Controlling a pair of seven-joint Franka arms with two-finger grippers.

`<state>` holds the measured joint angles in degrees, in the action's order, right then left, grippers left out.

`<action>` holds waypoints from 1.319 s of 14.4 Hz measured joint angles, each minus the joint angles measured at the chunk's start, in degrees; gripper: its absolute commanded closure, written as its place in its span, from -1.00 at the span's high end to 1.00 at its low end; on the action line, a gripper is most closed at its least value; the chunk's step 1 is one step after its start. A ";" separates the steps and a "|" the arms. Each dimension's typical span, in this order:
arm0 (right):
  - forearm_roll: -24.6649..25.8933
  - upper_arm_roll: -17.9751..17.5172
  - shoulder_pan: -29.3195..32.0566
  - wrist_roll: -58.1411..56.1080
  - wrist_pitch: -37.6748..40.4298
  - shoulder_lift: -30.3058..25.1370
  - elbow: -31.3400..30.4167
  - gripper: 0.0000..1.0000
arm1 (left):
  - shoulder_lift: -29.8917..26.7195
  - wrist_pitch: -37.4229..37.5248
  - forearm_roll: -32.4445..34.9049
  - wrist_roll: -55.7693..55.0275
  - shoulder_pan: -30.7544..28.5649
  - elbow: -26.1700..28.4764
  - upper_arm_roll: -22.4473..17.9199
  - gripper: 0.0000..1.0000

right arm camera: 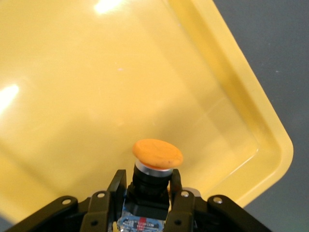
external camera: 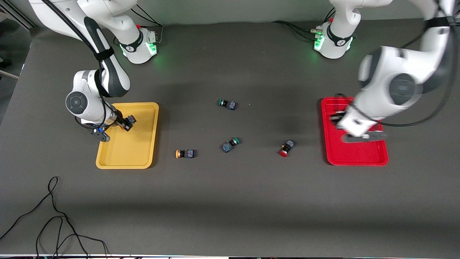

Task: Place red and yellow buttons in trays

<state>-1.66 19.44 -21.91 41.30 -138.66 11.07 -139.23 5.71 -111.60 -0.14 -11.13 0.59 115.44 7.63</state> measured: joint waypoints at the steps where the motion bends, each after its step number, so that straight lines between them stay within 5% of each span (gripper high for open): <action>1: 0.00 0.00 0.43 -0.18 -0.83 0.35 -0.46 0.99 | -0.23 -2.88 0.05 3.49 -2.86 2.42 -0.09 -0.56; 4: -0.97 -0.29 0.63 -0.21 -1.89 0.60 -0.06 1.00 | 1.32 -19.56 1.48 6.91 -5.46 13.23 -0.01 -0.53; 6: -2.07 -2.04 0.62 -0.05 -0.88 -0.38 1.99 1.00 | 4.97 -31.23 2.17 6.91 -5.30 19.65 0.48 -0.23; 8: -3.76 -5.10 0.64 2.23 2.03 -1.25 6.97 1.00 | 9.00 -37.25 2.45 6.91 -5.28 22.06 0.27 0.99; 12: -7.40 -12.57 0.88 16.23 8.17 2.51 22.66 1.00 | 9.05 -36.68 2.70 6.91 -5.32 20.22 -0.16 1.00; 17: -8.31 -20.49 0.89 34.23 8.10 18.36 38.90 1.00 | 2.10 -12.69 2.74 6.86 -4.79 5.81 0.46 1.00; 19: -8.31 -20.98 0.85 35.62 6.22 22.71 41.22 1.00 | 1.62 -9.76 2.64 5.11 -3.01 2.02 1.04 1.00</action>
<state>-9.97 -1.54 -21.06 76.92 -132.43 33.77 -98.01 7.33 -121.37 2.50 -6.02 -2.42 117.46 8.67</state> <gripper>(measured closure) 0.000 0.000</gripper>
